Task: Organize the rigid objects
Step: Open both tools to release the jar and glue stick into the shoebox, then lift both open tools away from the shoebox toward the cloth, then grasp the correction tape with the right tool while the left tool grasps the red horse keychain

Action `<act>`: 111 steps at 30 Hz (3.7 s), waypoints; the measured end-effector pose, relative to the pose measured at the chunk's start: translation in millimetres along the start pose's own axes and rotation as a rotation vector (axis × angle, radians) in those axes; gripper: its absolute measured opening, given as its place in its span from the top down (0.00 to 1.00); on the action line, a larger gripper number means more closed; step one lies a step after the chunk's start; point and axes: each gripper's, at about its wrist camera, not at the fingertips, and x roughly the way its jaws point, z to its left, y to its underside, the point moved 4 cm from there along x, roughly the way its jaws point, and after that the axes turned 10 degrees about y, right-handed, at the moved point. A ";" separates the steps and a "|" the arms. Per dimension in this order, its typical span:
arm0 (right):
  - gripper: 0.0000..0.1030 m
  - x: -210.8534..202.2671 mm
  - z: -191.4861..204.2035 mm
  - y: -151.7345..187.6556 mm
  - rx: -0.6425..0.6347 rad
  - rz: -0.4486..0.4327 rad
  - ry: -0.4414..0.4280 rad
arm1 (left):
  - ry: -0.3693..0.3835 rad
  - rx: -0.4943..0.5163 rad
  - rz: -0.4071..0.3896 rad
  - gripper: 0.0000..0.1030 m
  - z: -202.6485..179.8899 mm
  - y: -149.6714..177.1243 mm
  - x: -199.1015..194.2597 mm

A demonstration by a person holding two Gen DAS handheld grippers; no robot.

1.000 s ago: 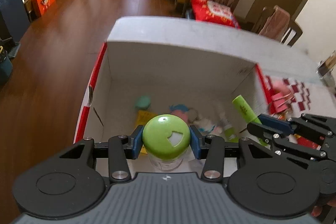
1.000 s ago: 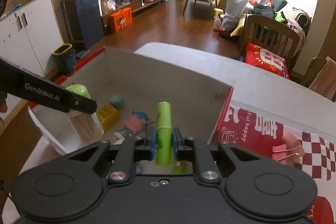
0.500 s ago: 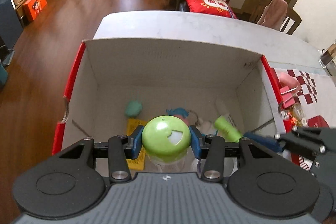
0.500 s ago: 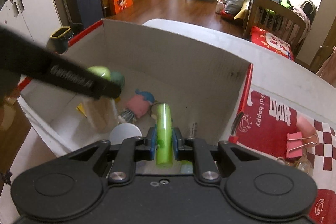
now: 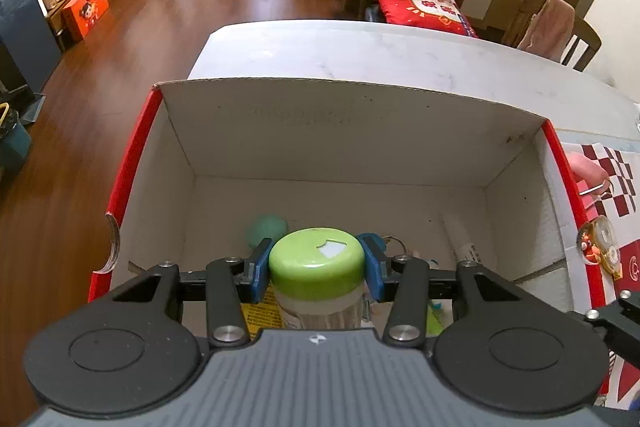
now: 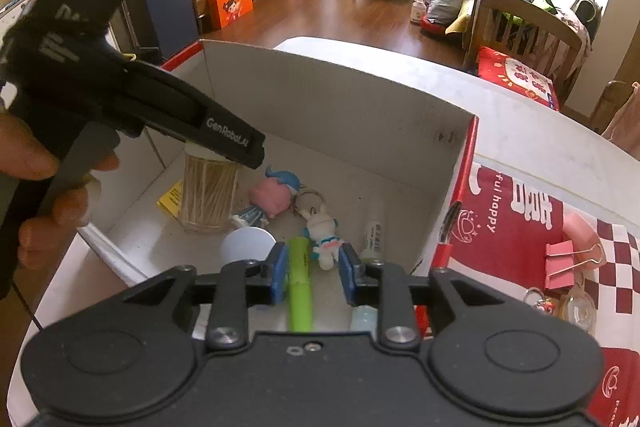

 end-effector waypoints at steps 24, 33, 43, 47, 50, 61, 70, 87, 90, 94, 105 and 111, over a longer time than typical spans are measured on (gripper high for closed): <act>0.44 -48.3 -22.9 -0.2 0.026 -0.082 -0.045 | -0.003 -0.024 -0.202 0.38 -23.5 15.4 -80.7; 0.37 -79.5 -46.5 7.4 0.037 -0.137 -0.086 | -0.011 -0.012 -0.287 0.33 -58.2 23.9 -108.0; 0.17 -111.2 -92.7 30.1 0.055 -0.199 -0.125 | 0.025 -0.017 -0.315 0.25 -113.1 35.7 -115.3; 0.14 -117.7 -115.6 44.3 0.059 -0.209 -0.124 | 0.029 -0.021 -0.309 0.22 -132.8 41.6 -111.7; 0.09 -120.2 -135.5 57.1 0.065 -0.216 -0.114 | 0.033 -0.014 -0.312 0.22 -150.9 46.9 -107.5; 0.01 -113.8 -209.5 101.2 0.122 -0.213 -0.055 | 0.017 0.039 -0.339 0.18 -222.8 48.1 -73.7; 0.02 -91.3 -252.9 117.3 0.113 -0.190 0.007 | 0.070 0.099 -0.302 0.18 -271.3 60.2 -23.8; 0.07 -15.0 -285.2 105.2 0.138 -0.046 0.007 | 0.010 0.159 -0.209 0.18 -286.4 83.9 70.7; 0.12 1.8 -282.3 101.0 0.155 -0.010 -0.003 | 0.006 0.162 -0.199 0.18 -286.5 83.0 84.1; 0.16 23.4 -275.2 97.1 0.168 0.049 -0.018 | -0.001 0.170 -0.179 0.18 -287.3 83.0 99.2; 0.27 59.8 -265.3 90.8 0.176 0.172 -0.009 | -0.007 0.163 -0.167 0.21 -280.4 77.8 120.3; 0.34 63.4 -259.7 84.9 0.147 0.168 0.018 | -0.010 0.205 -0.195 0.32 -284.0 74.9 121.3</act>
